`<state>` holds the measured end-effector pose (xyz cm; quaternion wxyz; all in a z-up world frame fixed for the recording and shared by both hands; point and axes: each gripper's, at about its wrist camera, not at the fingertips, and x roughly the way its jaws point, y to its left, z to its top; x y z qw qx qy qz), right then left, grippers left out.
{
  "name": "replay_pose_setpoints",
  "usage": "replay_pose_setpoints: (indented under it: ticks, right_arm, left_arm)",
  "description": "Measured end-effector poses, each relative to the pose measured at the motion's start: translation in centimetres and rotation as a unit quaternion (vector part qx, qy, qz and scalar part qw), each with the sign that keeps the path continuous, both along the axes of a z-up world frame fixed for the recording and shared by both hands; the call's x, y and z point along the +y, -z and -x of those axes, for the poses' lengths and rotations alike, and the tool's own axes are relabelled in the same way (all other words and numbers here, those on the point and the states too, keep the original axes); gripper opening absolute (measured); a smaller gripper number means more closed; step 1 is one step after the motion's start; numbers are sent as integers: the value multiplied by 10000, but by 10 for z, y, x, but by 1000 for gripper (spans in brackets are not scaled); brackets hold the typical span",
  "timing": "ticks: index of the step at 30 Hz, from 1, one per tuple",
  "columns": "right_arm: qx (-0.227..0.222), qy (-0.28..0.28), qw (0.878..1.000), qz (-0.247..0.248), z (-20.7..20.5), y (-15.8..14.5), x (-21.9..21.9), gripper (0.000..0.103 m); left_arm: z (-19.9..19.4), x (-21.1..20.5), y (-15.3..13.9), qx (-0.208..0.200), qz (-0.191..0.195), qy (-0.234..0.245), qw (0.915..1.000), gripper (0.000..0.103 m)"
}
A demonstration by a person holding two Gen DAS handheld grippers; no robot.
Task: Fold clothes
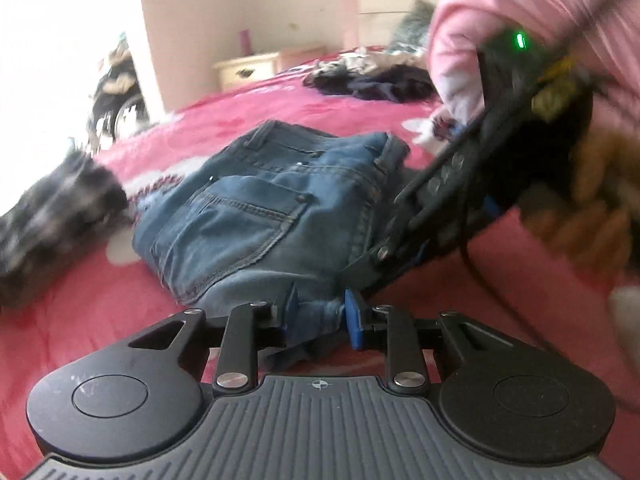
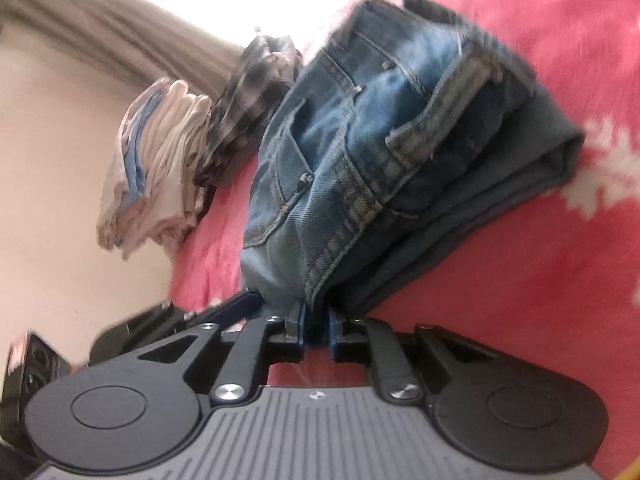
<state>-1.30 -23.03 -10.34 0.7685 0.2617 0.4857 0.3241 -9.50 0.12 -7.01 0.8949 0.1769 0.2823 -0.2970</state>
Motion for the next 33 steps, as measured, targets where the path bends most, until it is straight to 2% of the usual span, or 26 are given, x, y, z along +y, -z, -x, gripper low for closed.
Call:
replay_pose_setpoints:
  ticks: [2,4,6,9,11,12,13,15,18,19,22,24,25,28,32,33]
  right_arm:
    - [-389,-226,9989,127,6,-18,-4,12]
    - [-1005,-453,9938,159,13,-44,-6,12]
    - [-1698,-528,9833,386,16,-66,0,12]
    - [-2493,-510,9606,1113,14,-79,15,12]
    - [-2561,-516,9490,1764,8,-65,23,10]
    - [-2508,-574,9444,2050,6,-52,26,2]
    - [-2503,-623,9412,2184,5,-38,25,0]
    - [-2448,-488,9488,1933,5,-26,18,0]
    - [-2195,-336,9560,1917,0,-40,21,0]
    - [-2296,-316,9544,1883,2,-48,23,1]
    - [-3044,-171,9293,2084,7,-71,27,2]
    - [-3026,-174,9223,2398,2,-63,28,2]
    - [-2848,-187,9222,2609,-3,-50,27,0]
    - [-2866,-7,9229,2572,-5,-32,17,0]
    - [-2752,109,9332,2310,-13,-58,19,0]
    - [-2896,106,9289,2307,-12,-65,21,0]
  left_arm:
    - [-2,3,0,39,29,13,10000,25]
    - [-3,4,2,63,20,25,10000,25]
    - [-2,4,4,49,-33,60,10000,25]
    - [-2,3,7,58,-51,98,9999,26]
    - [1,4,7,43,-74,118,9999,26]
    - [2,4,8,30,-95,132,9999,26]
    - [2,4,8,22,-118,153,9998,26]
    - [2,4,11,87,-133,205,9997,26]
    - [5,3,13,-16,-201,241,9995,28]
    - [5,3,13,-15,-192,240,9995,28]
    - [5,5,12,28,-136,219,9997,28]
    - [4,6,13,22,-136,226,9996,28]
    - [4,6,13,22,-130,222,9997,28]
    - [4,5,13,64,-93,236,9997,28]
    - [4,6,12,48,-105,241,9996,30]
    - [4,6,12,46,-108,243,9996,30]
